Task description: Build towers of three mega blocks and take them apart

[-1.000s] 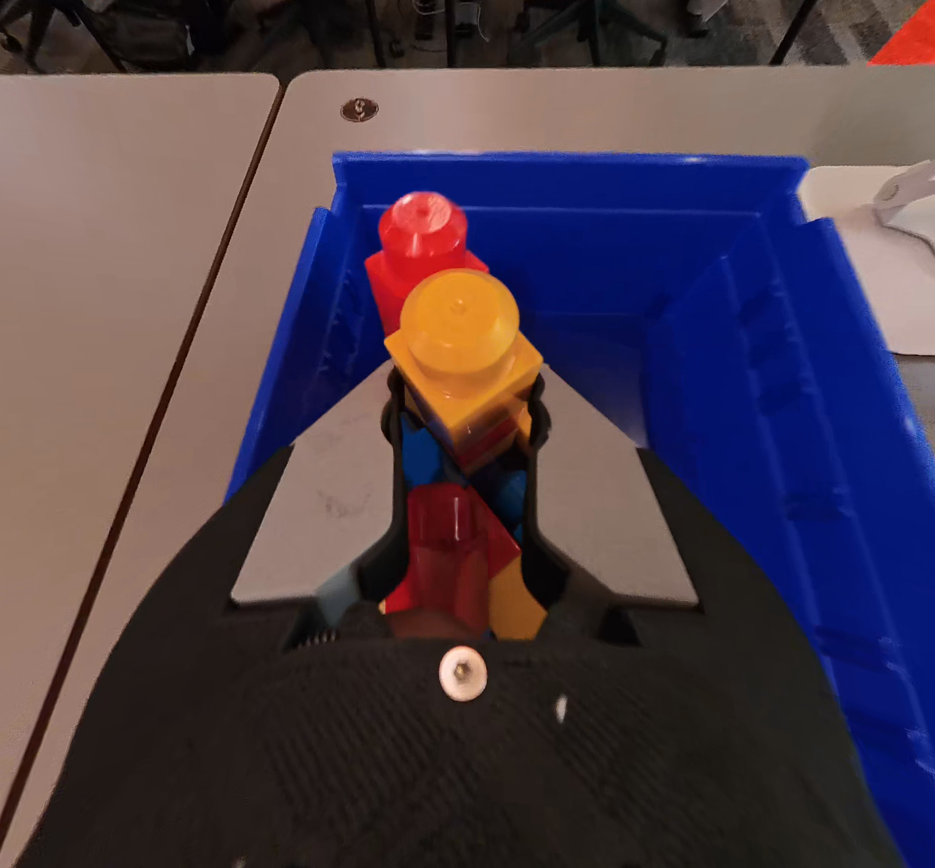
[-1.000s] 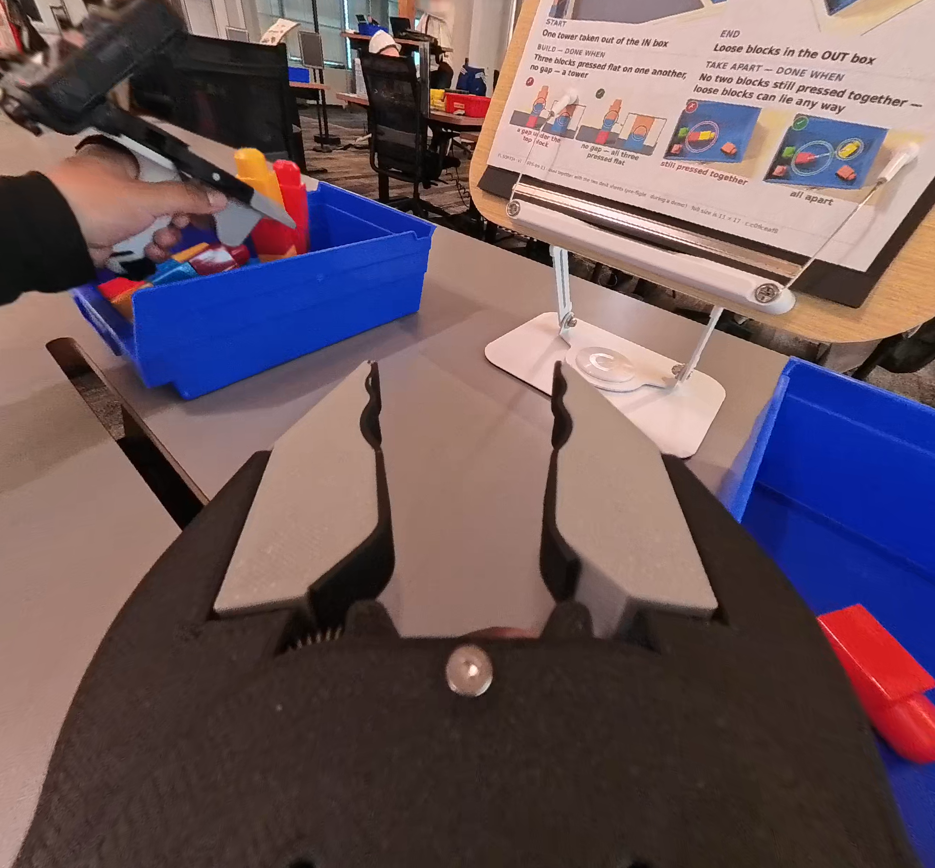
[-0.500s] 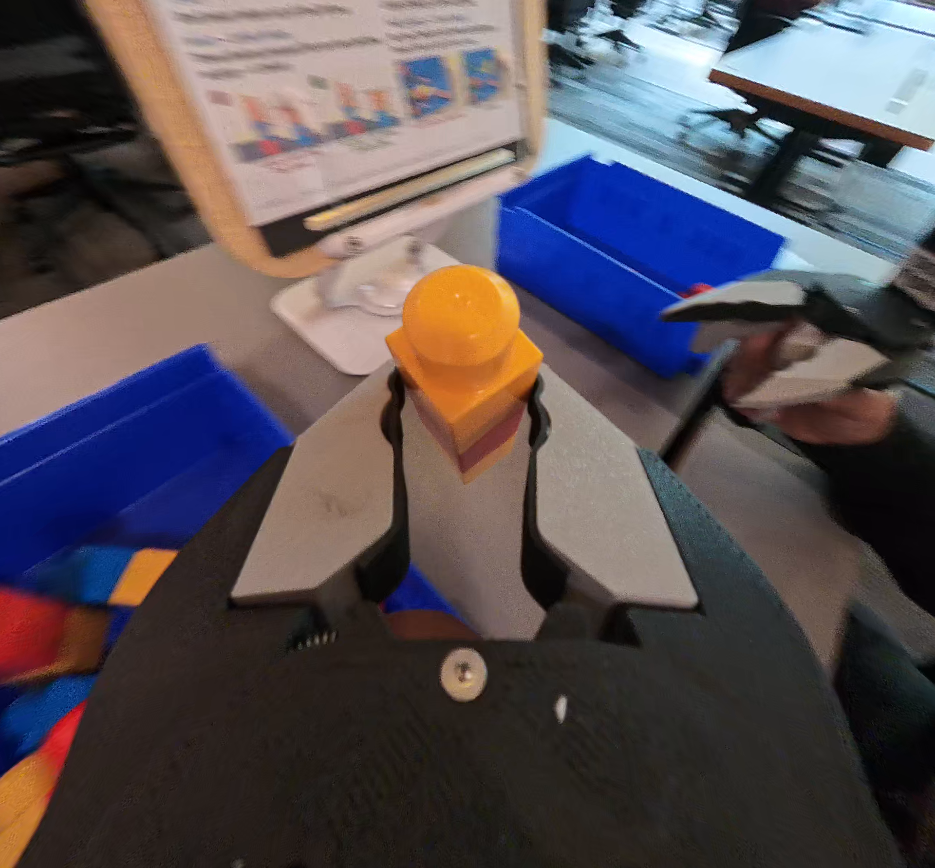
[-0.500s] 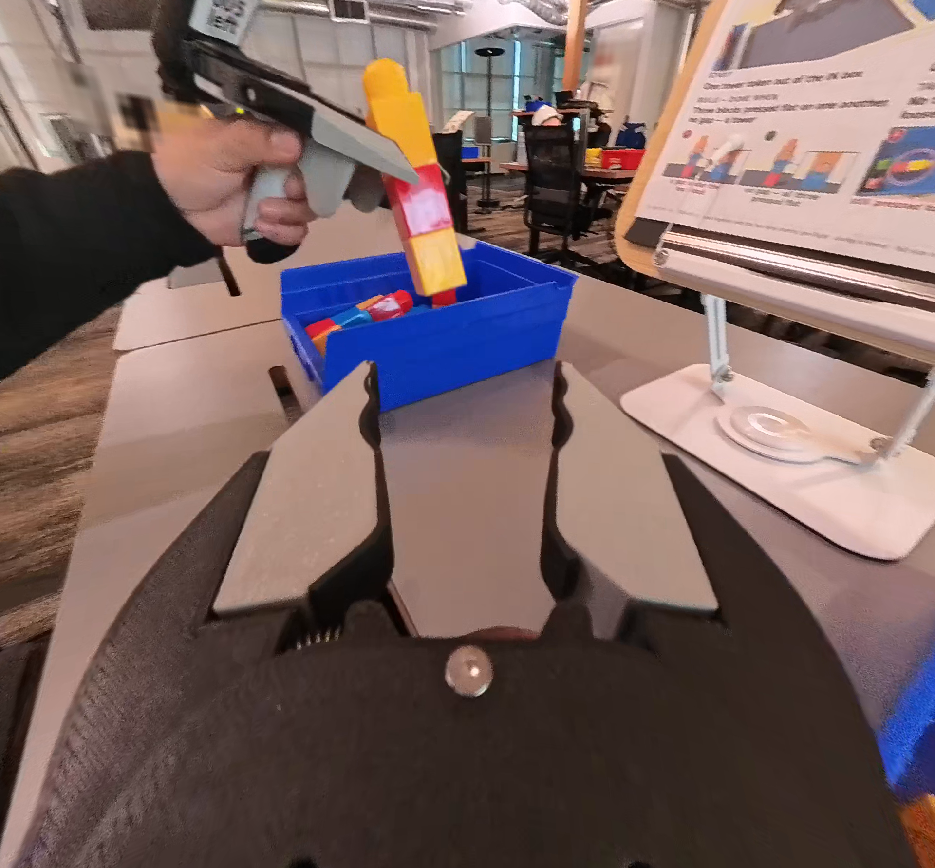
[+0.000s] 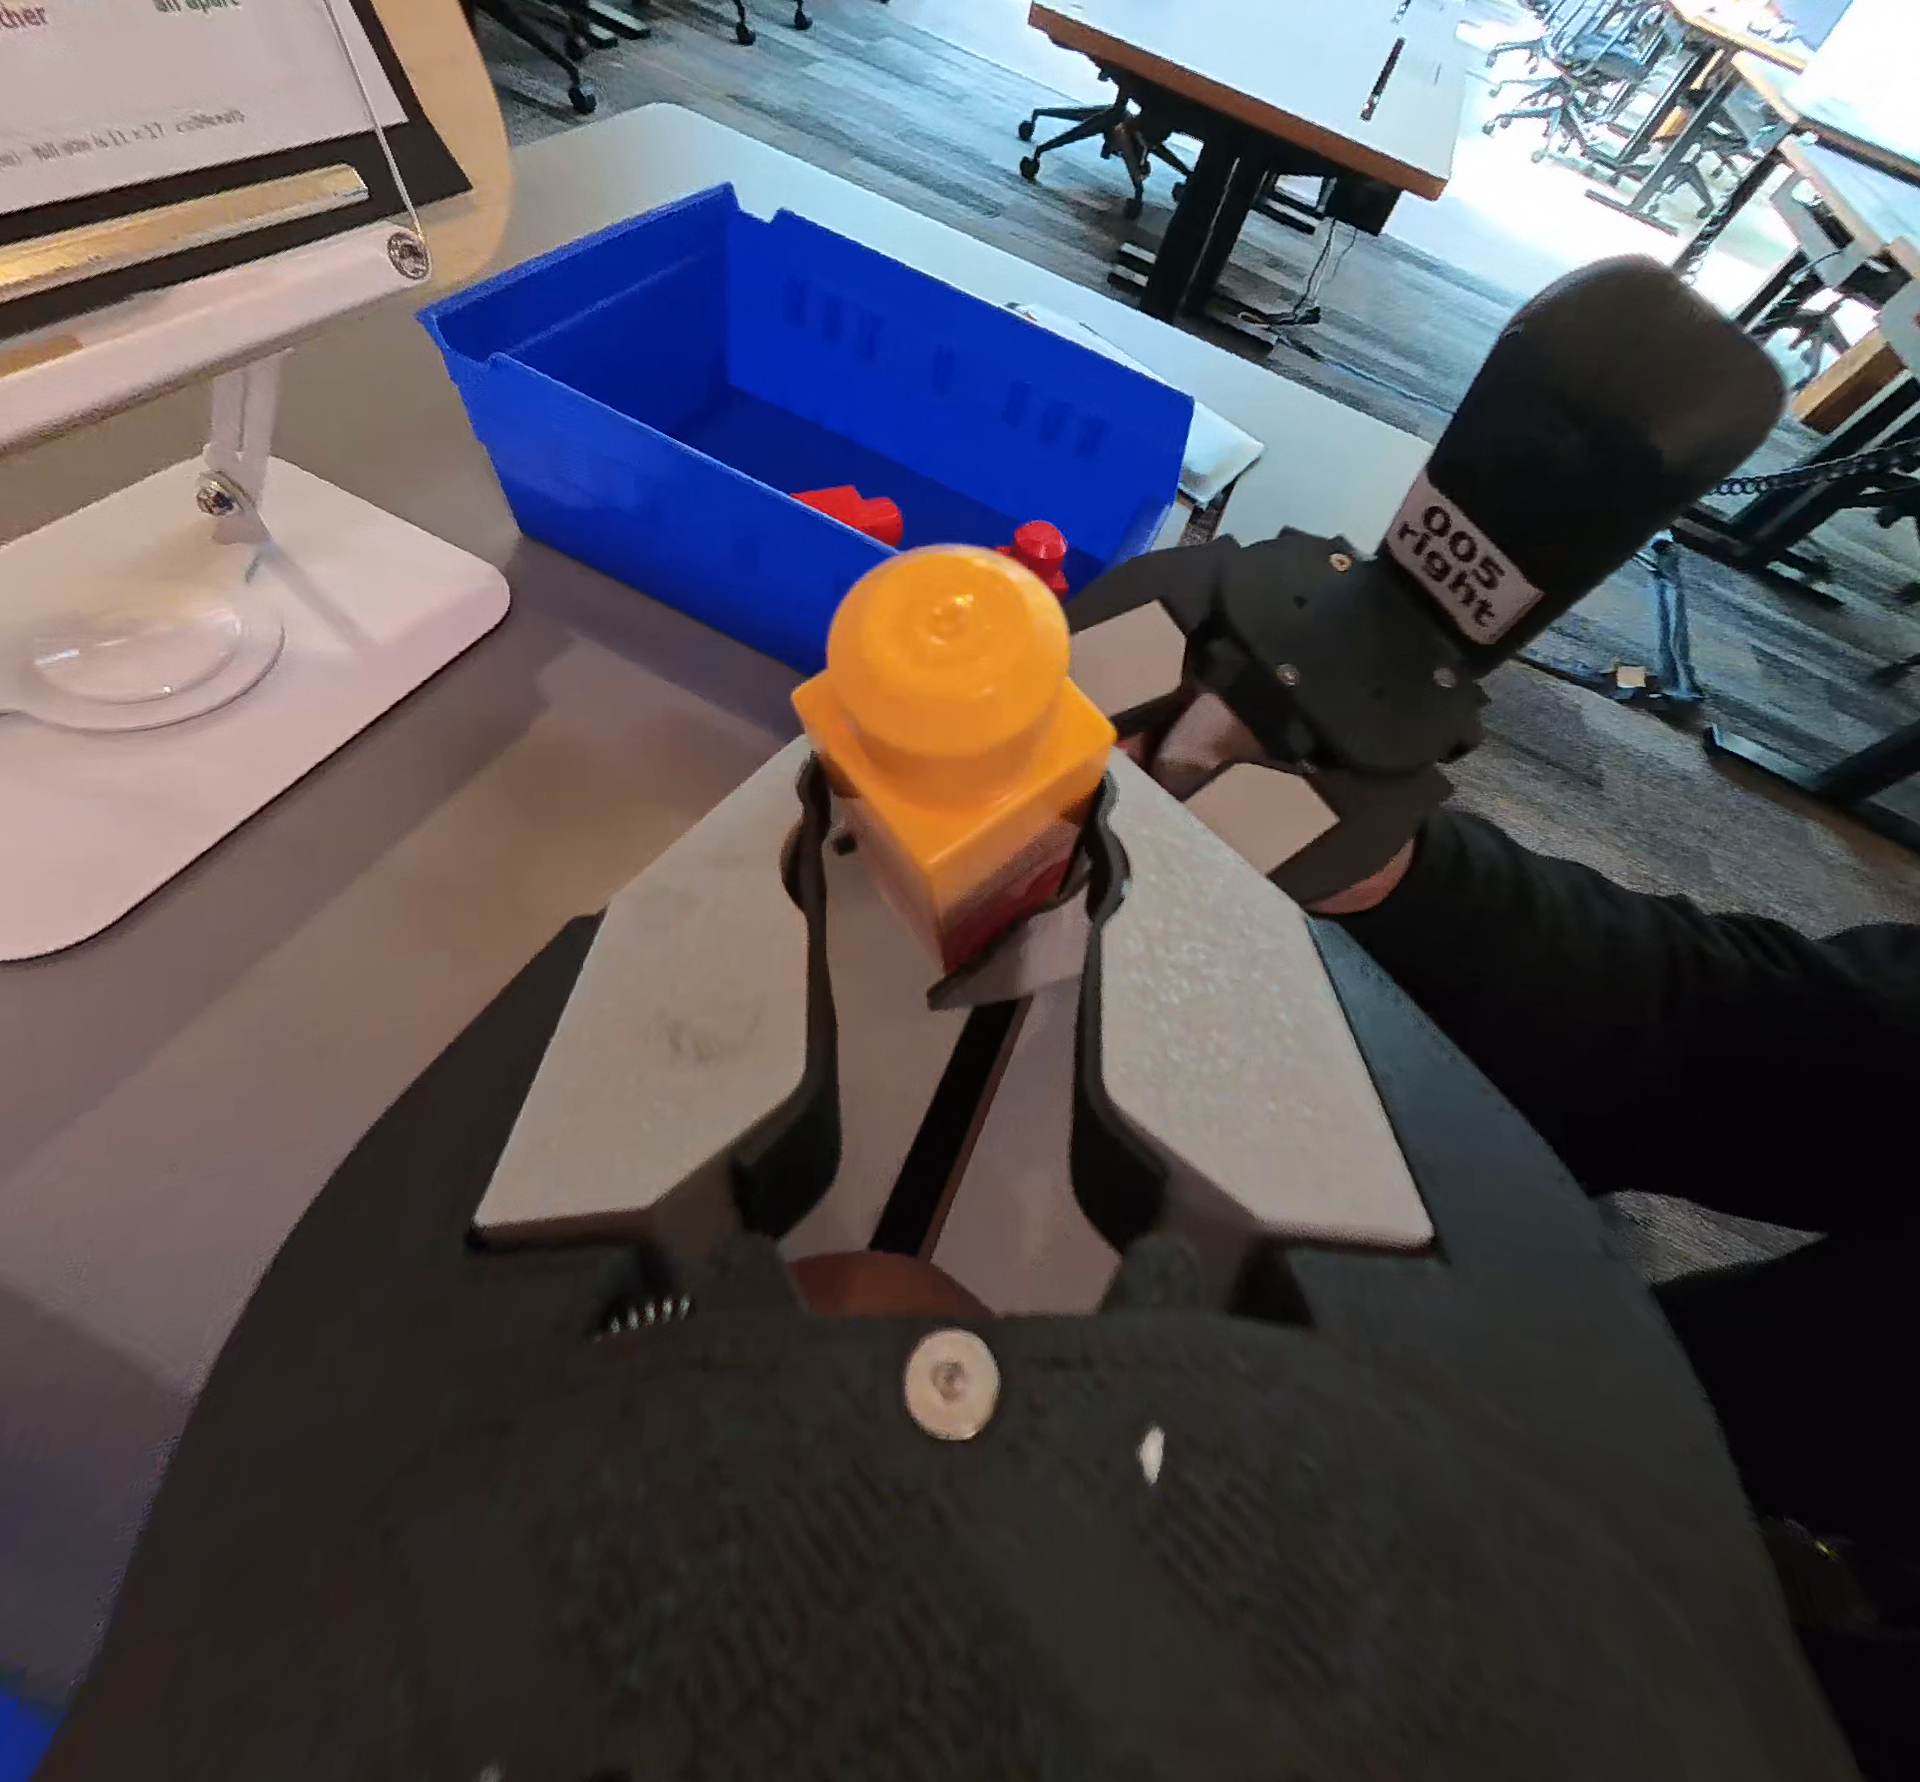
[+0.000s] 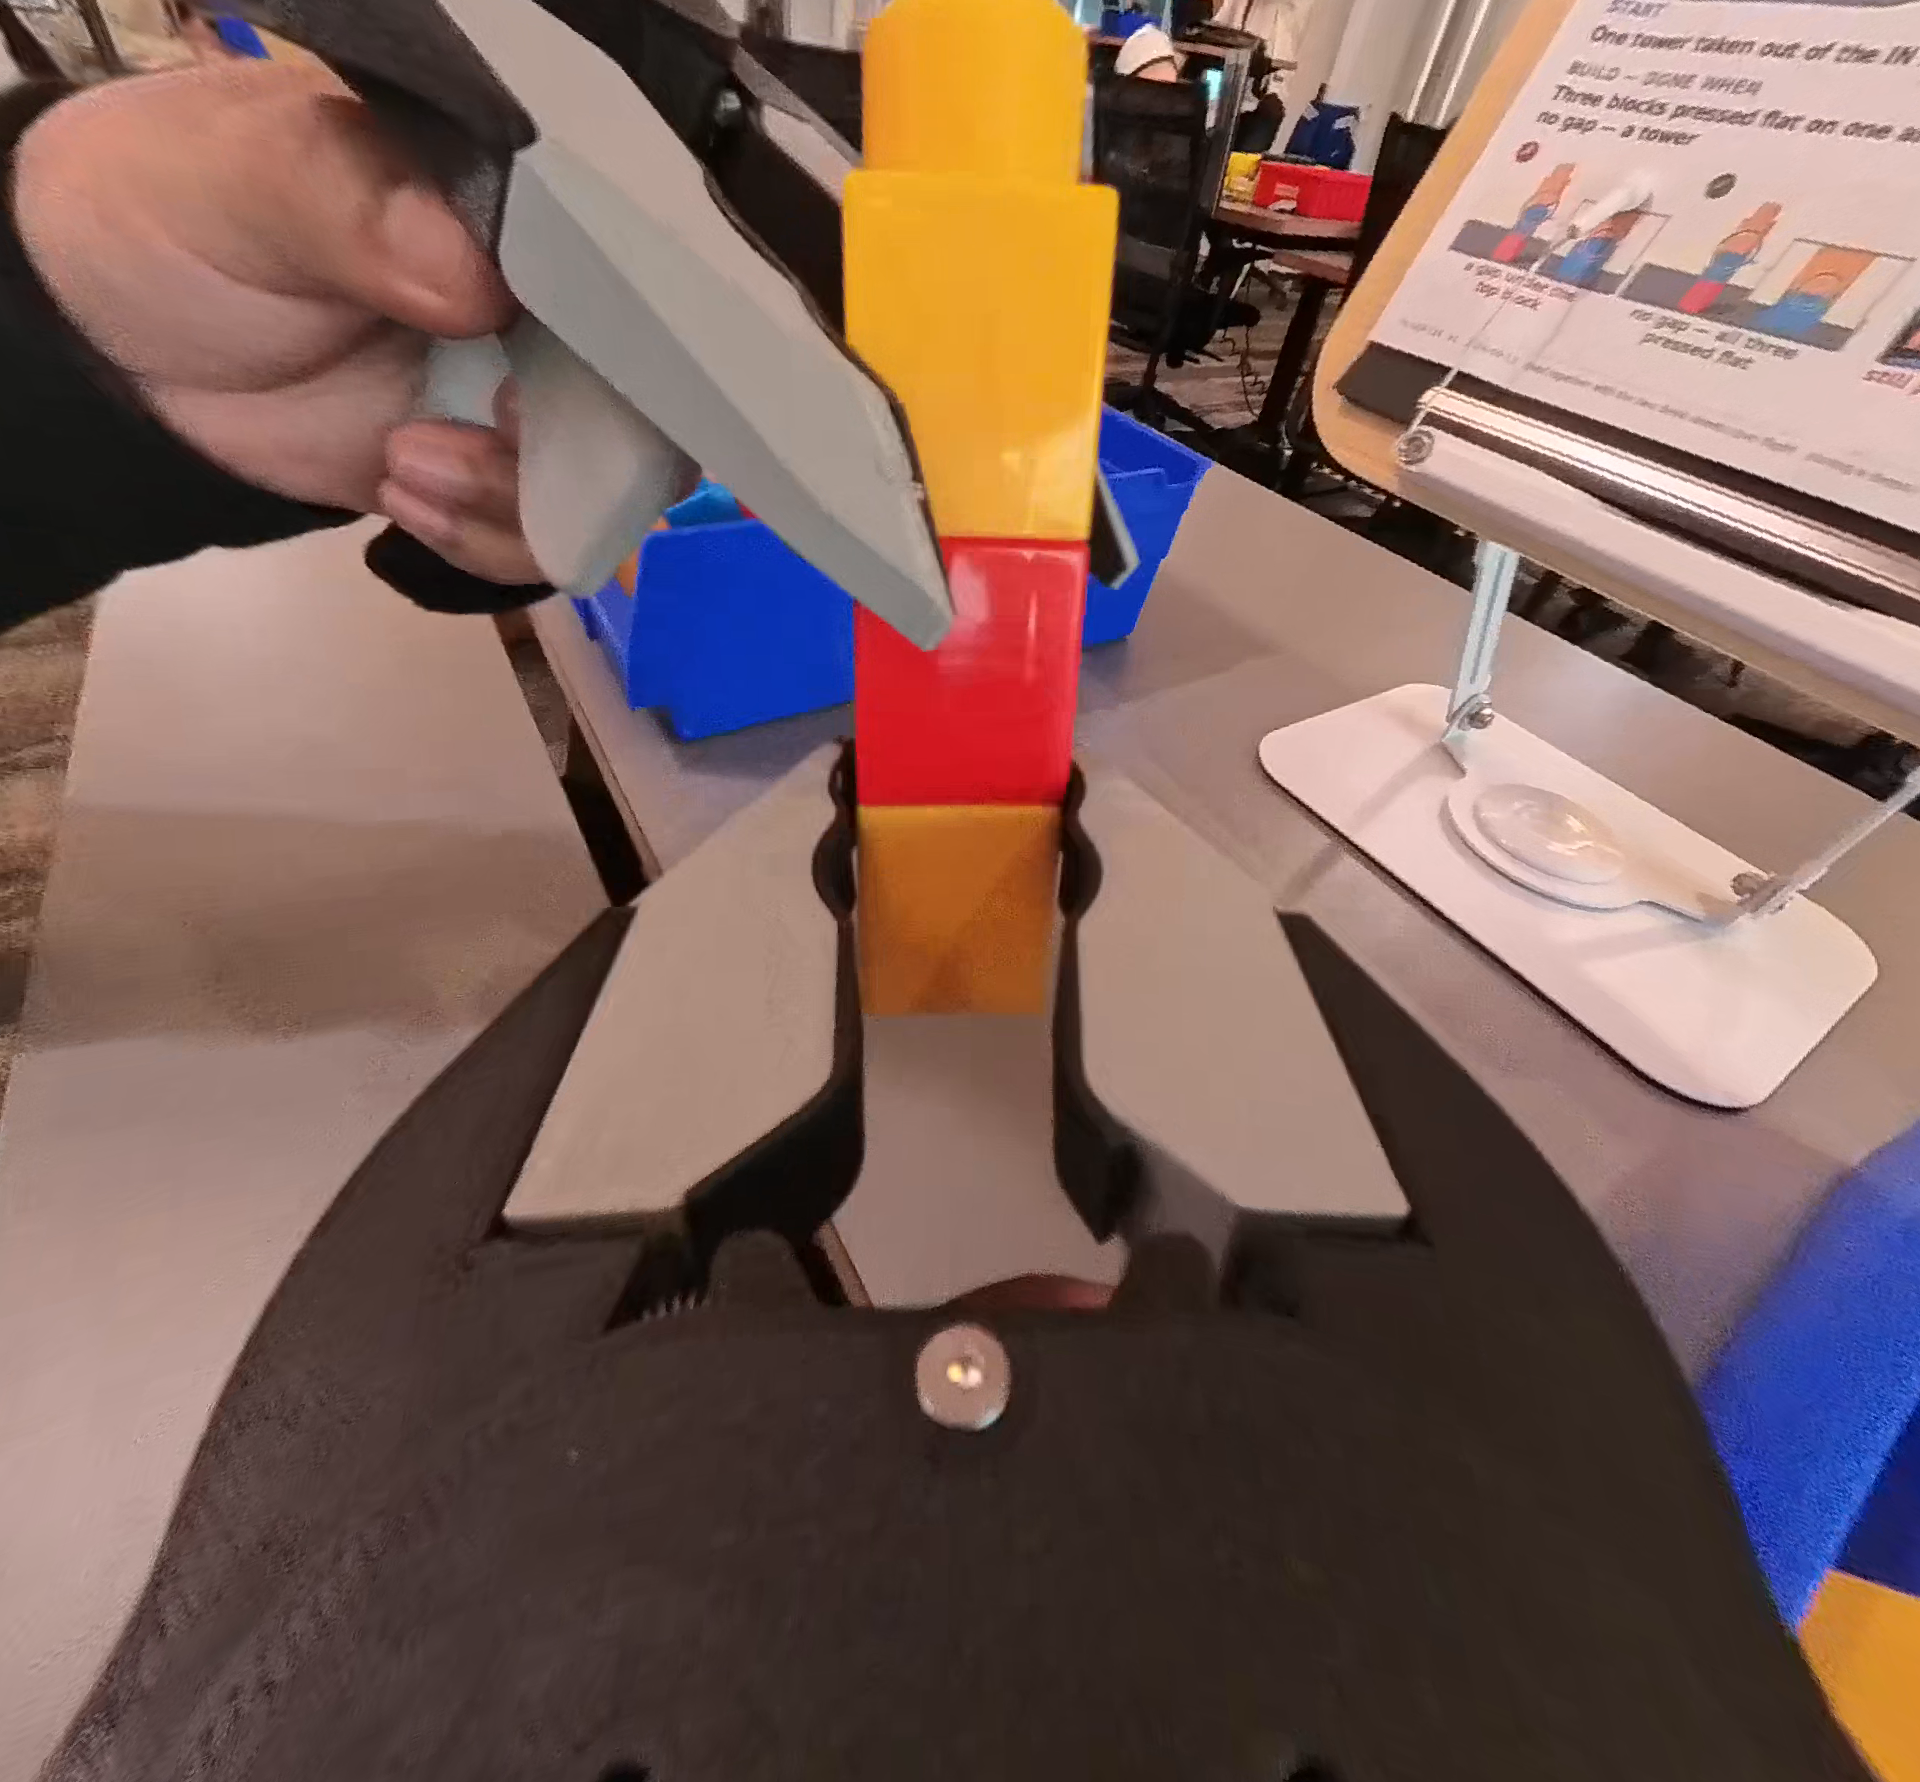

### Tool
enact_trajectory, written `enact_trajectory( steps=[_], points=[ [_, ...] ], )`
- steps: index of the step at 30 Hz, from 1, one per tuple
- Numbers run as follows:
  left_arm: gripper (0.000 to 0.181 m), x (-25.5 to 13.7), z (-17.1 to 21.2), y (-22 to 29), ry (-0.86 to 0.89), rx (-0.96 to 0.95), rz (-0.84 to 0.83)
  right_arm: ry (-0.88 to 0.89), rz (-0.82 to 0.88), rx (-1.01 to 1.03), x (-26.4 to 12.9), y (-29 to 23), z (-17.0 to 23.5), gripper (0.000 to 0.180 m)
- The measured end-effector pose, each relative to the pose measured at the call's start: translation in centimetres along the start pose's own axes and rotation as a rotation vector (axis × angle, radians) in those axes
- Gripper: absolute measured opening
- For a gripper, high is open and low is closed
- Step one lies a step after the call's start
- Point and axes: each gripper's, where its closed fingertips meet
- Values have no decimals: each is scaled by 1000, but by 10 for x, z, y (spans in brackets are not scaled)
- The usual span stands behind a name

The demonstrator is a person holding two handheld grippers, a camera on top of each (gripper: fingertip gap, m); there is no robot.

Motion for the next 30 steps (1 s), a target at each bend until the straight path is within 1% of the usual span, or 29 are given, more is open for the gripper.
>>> enact_trajectory(
  steps=[8, 13, 20, 30],
  points=[
    [50, -5, -4, -1, 109, -62, 95, 41, -74, 108, -4, -6, -8, 33],
    [50, -11, 3, -5, 157, -70, 111, 6, -76, 87, -1, -8, -1, 33],
    [53, -14, 4, -7, 199, -94, 124, 24, -86, 128, -2, -8, -4, 33],
    [55, -9, 4, -1, 227, -116, 163, 40, -127, 163, -3, -13, -7, 33]
  ],
)
Point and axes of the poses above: each gripper's, where its closed fingertips meet, x out along the fingers, z out of its underside, y = z × x across the jaws, and after that the axes turned 12 degrees about y, right-handed
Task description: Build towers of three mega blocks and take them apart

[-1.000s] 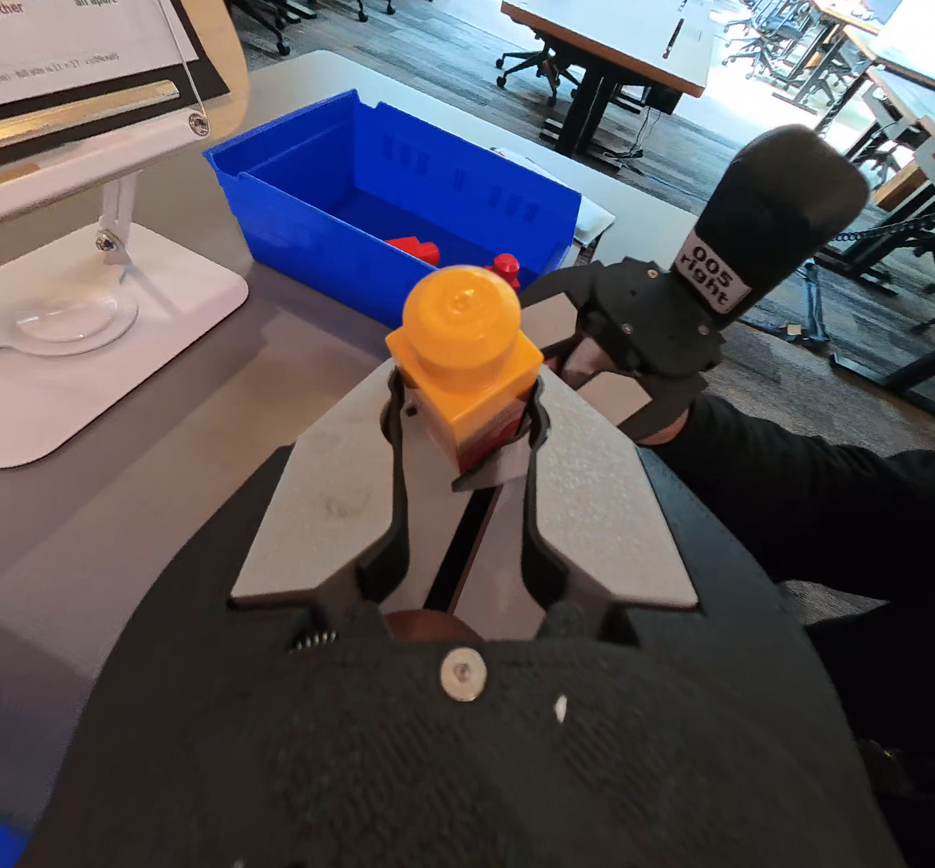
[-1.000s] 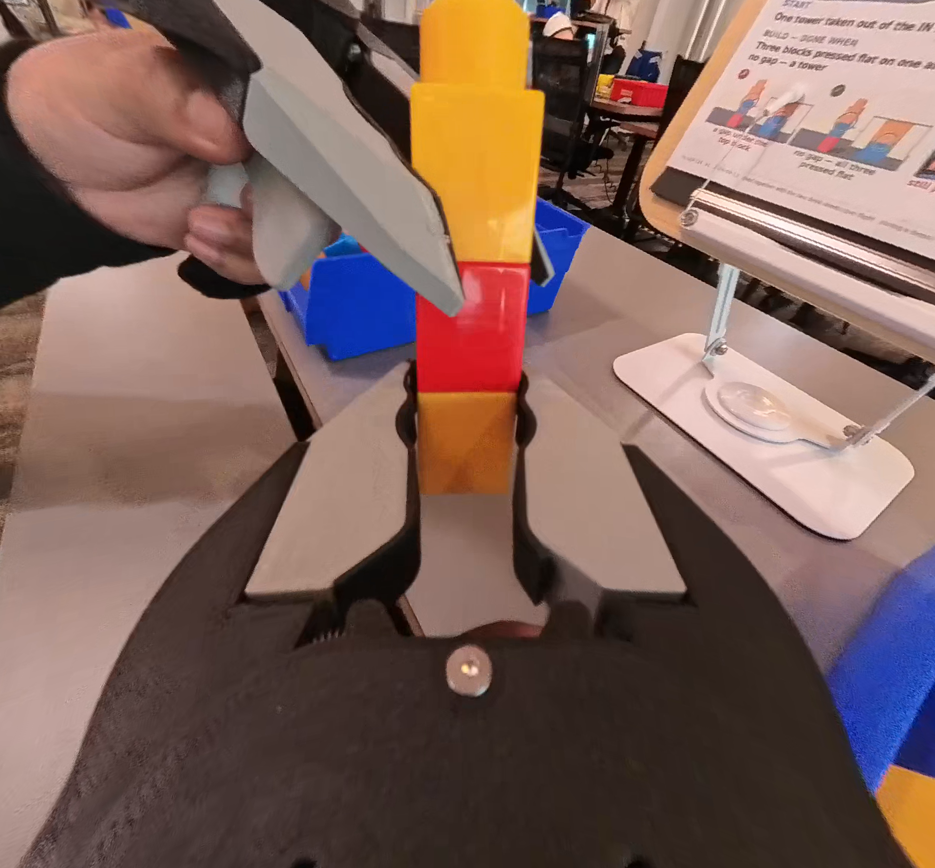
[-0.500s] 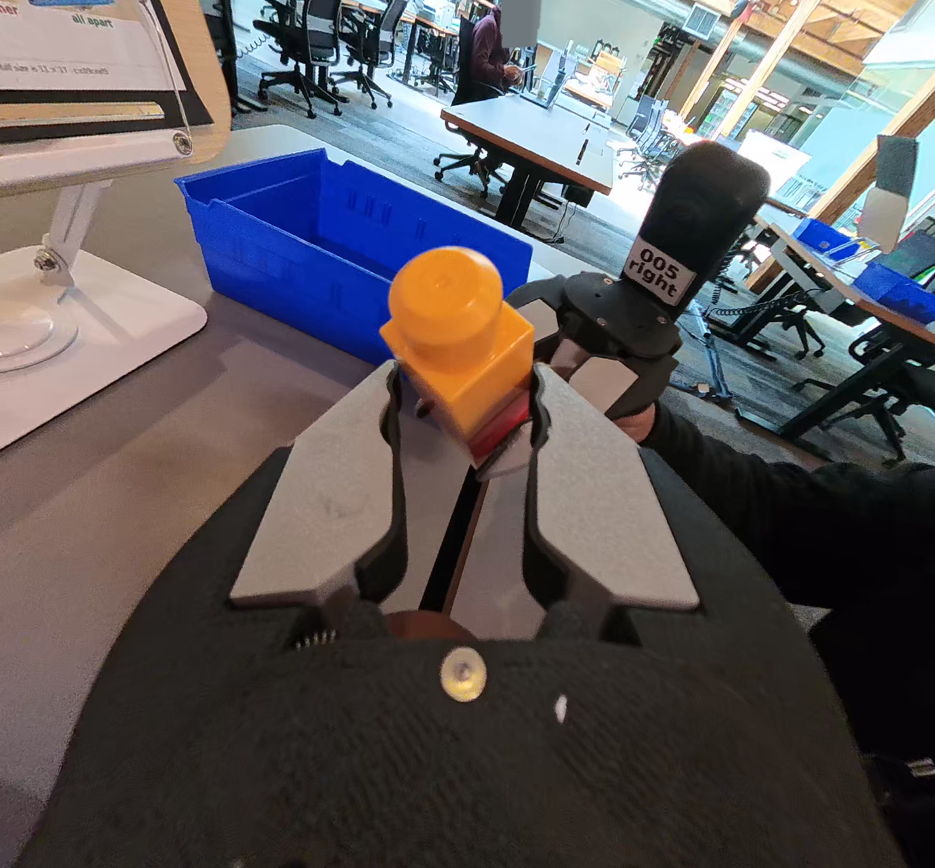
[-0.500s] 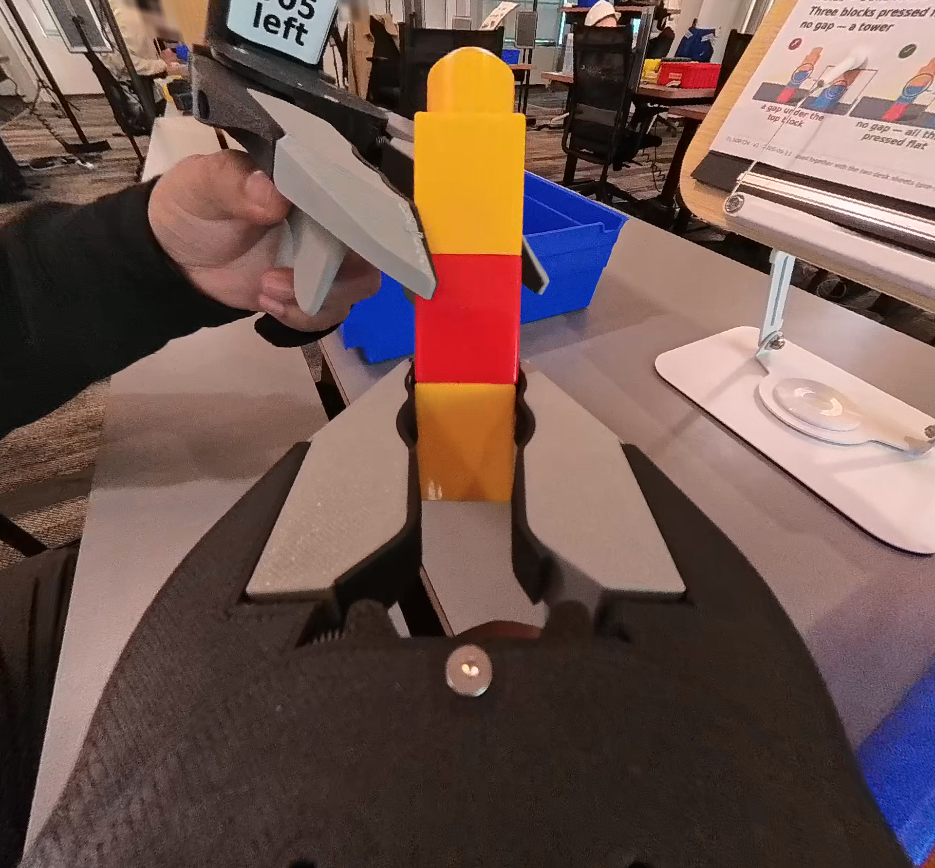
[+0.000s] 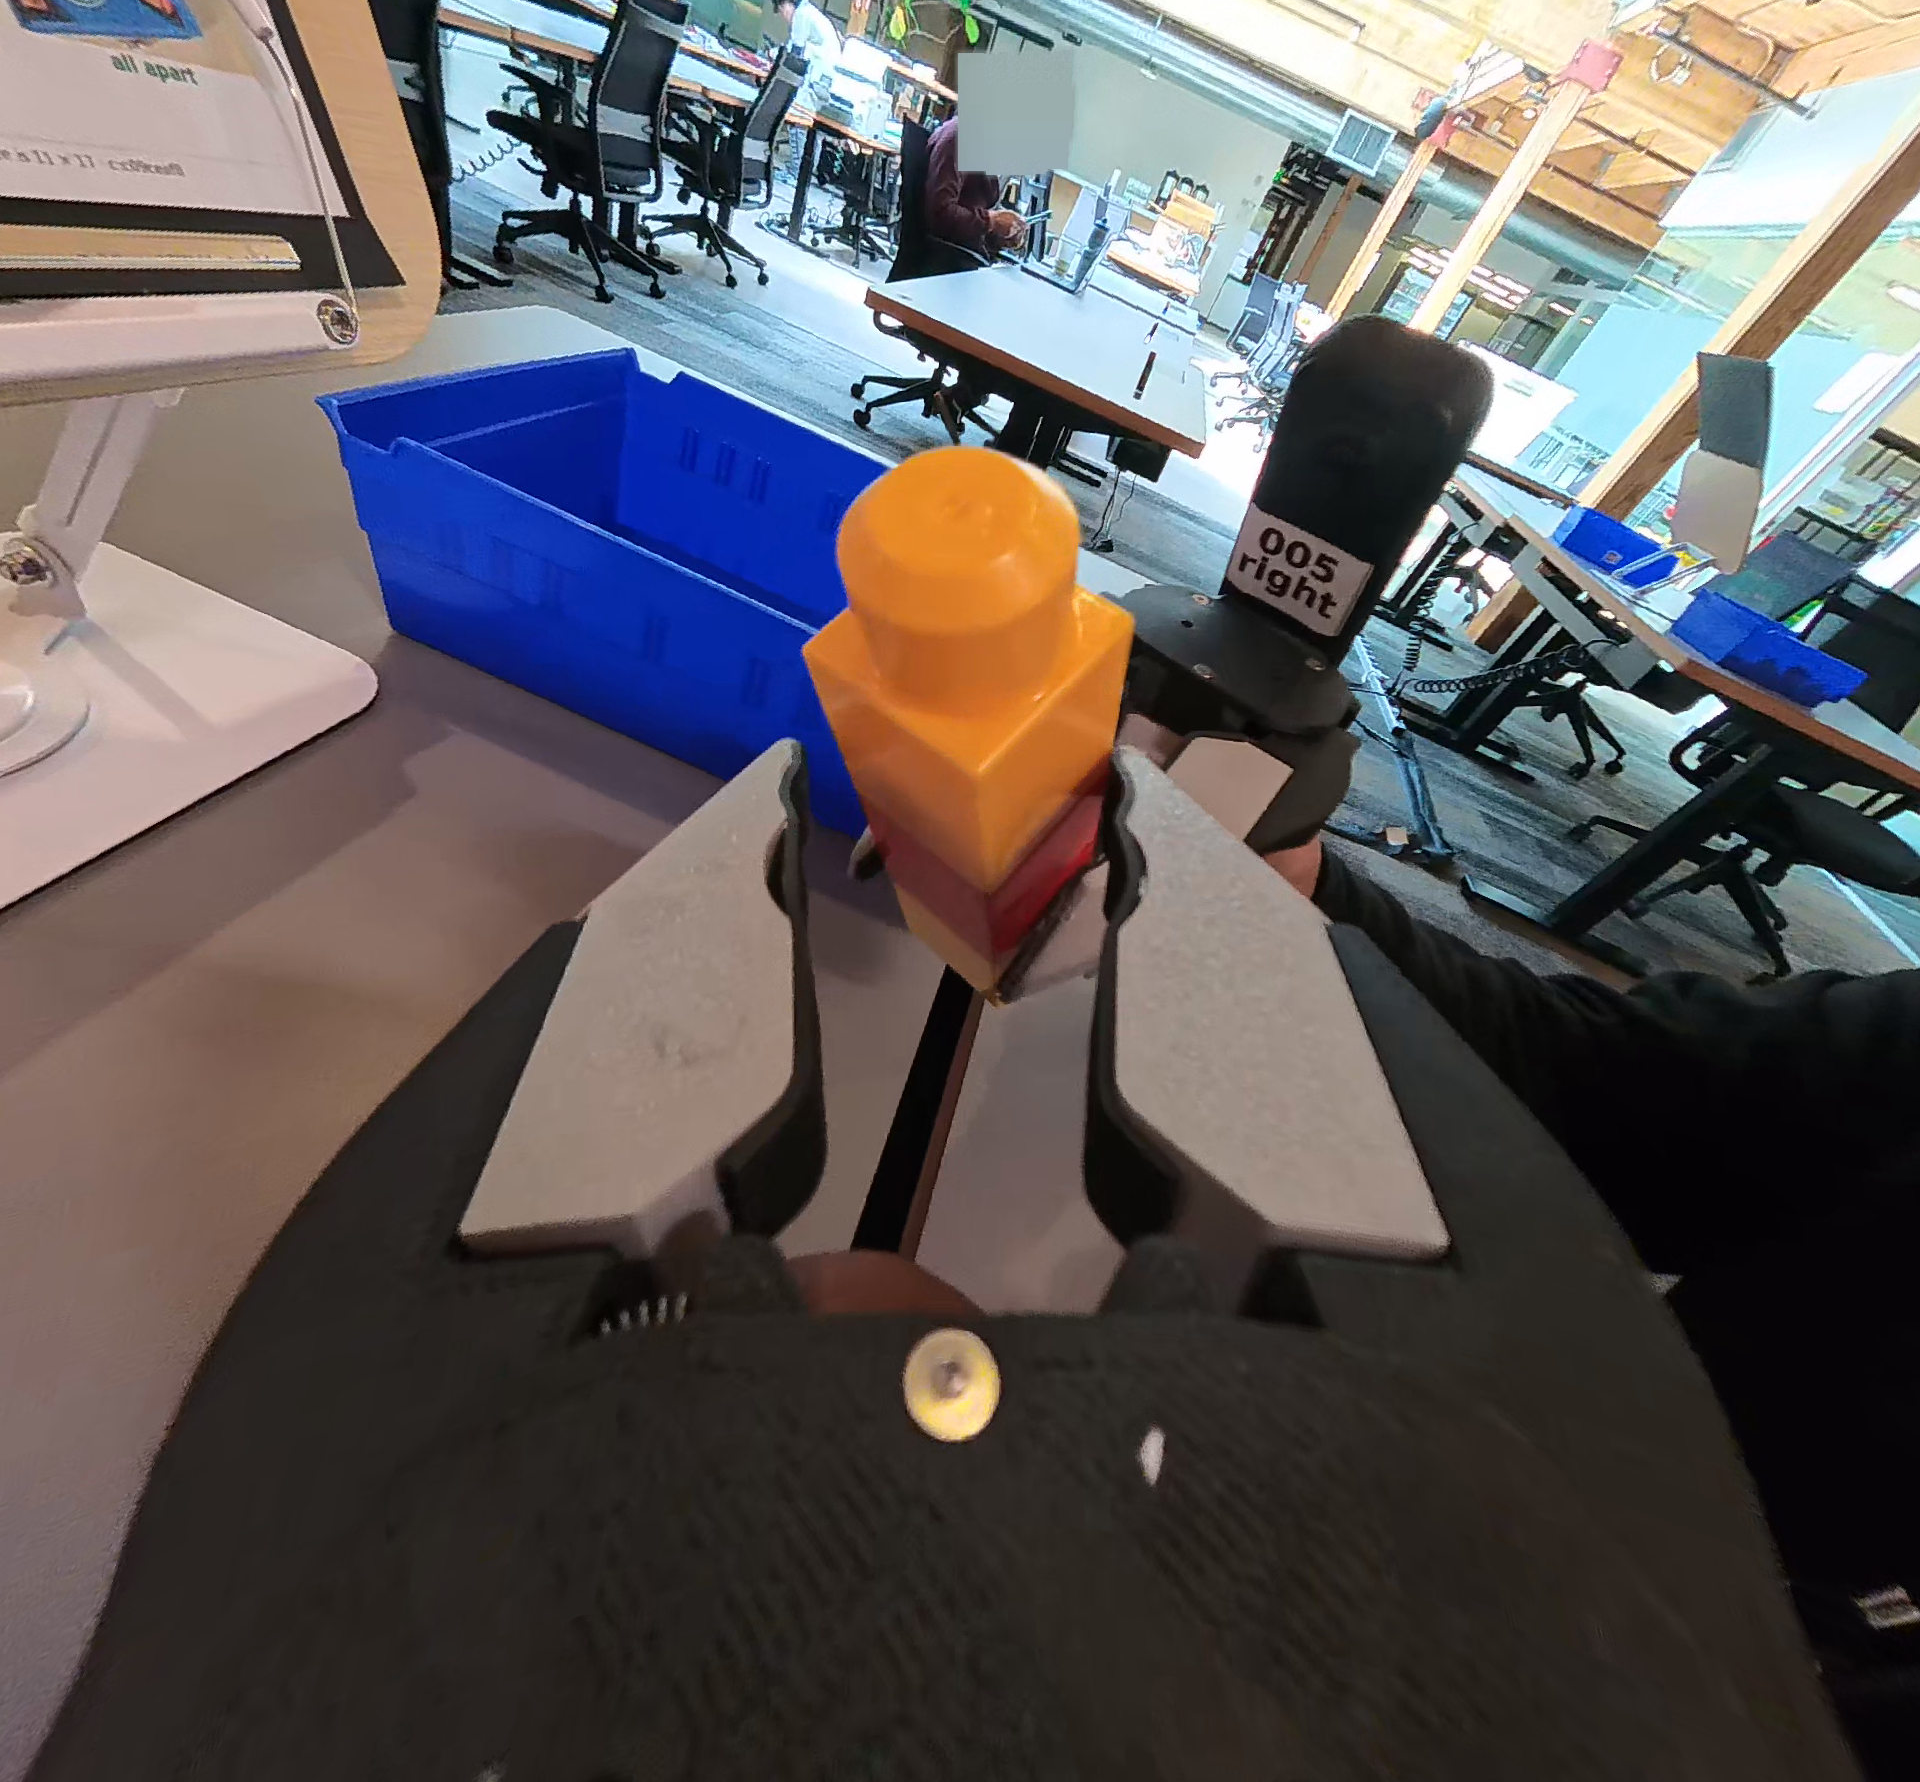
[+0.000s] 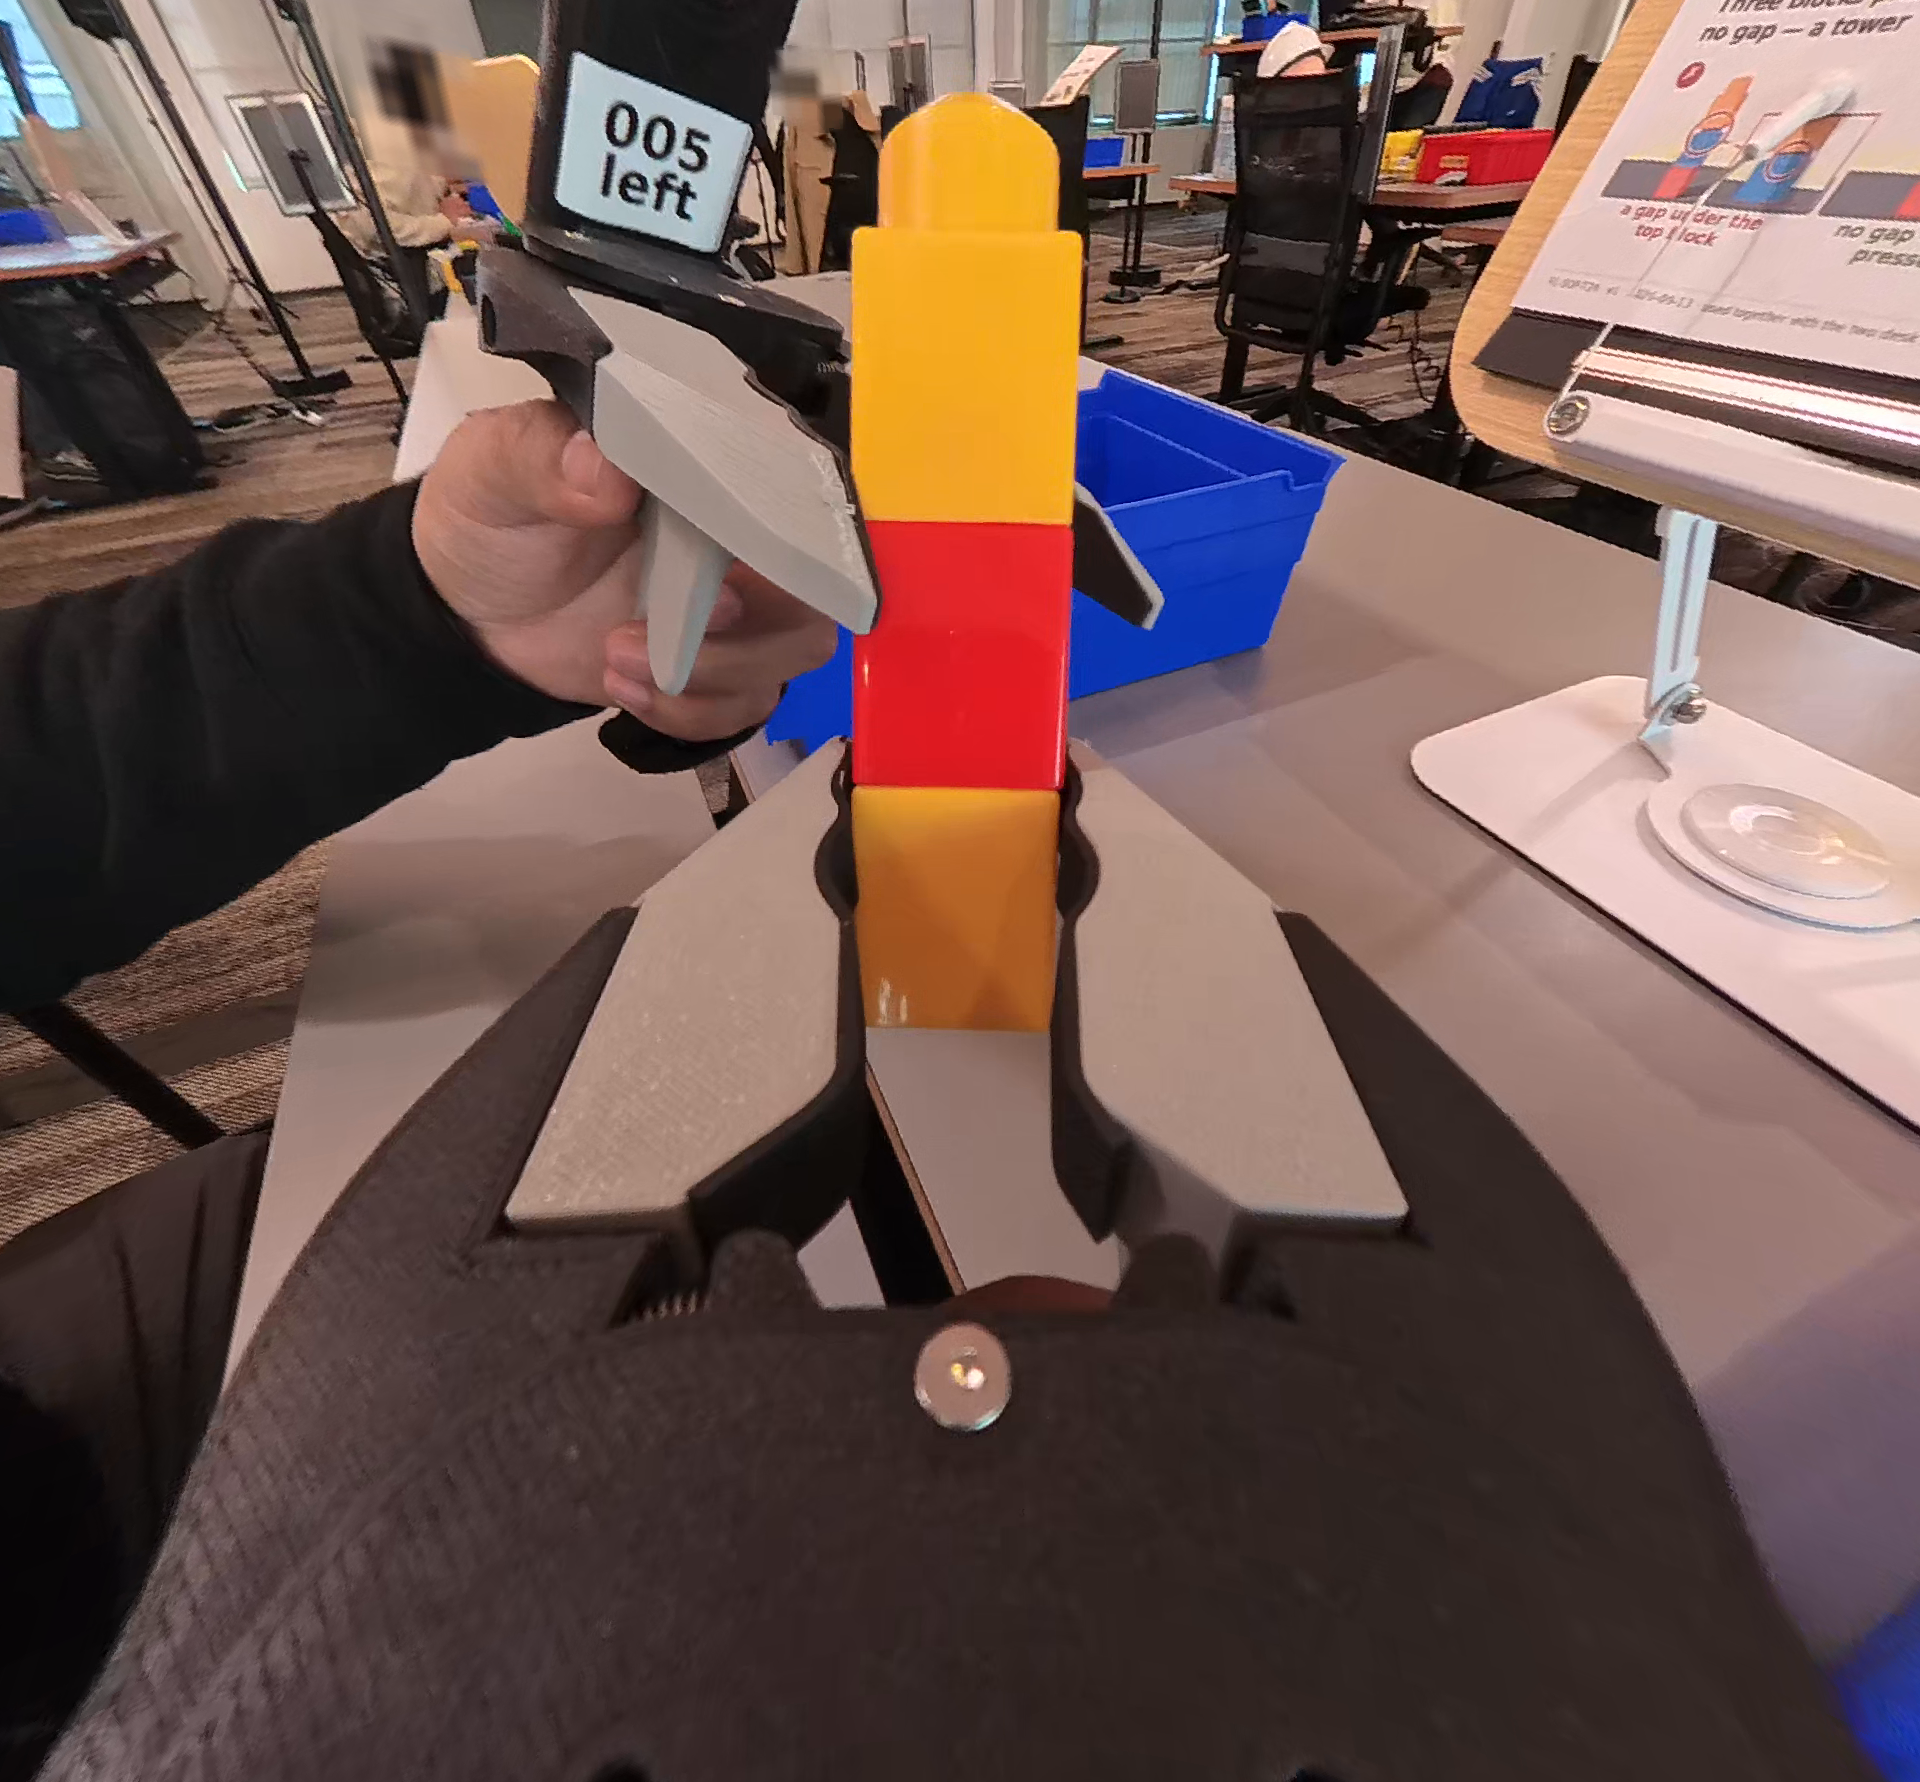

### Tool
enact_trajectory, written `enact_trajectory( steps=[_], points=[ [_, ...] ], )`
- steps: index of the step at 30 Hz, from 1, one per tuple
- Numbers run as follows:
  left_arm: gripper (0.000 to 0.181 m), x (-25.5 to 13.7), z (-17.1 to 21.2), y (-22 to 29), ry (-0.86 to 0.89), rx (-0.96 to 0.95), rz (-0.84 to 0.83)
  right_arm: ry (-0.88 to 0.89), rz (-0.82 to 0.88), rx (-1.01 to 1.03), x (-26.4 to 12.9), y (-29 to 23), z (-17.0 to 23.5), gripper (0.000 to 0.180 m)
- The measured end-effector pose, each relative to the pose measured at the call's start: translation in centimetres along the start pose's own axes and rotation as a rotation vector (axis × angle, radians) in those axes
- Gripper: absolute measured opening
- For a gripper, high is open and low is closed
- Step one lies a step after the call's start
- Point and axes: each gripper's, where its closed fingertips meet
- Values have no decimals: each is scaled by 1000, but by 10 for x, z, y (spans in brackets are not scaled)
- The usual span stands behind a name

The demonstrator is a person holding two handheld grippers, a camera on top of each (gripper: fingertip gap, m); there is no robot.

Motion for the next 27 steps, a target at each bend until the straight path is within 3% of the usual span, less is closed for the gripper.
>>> enact_trajectory(
  steps=[17, 27],
  points=[
    [50, 21, 19, 6, 111, 68, 173, -2, -15, 89, -2, 3, 4, 33],
    [47, 12, 22, 9, 114, 51, 158, -14, -47, 53, 2, -5, 6, 33]
  ],
)
Point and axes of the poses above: each gripper's, where its closed fingertips meet, x out along the fingers, z out of its underside, y = z × x across the jaws, and after that the axes turned 12 degrees about y, right-handed
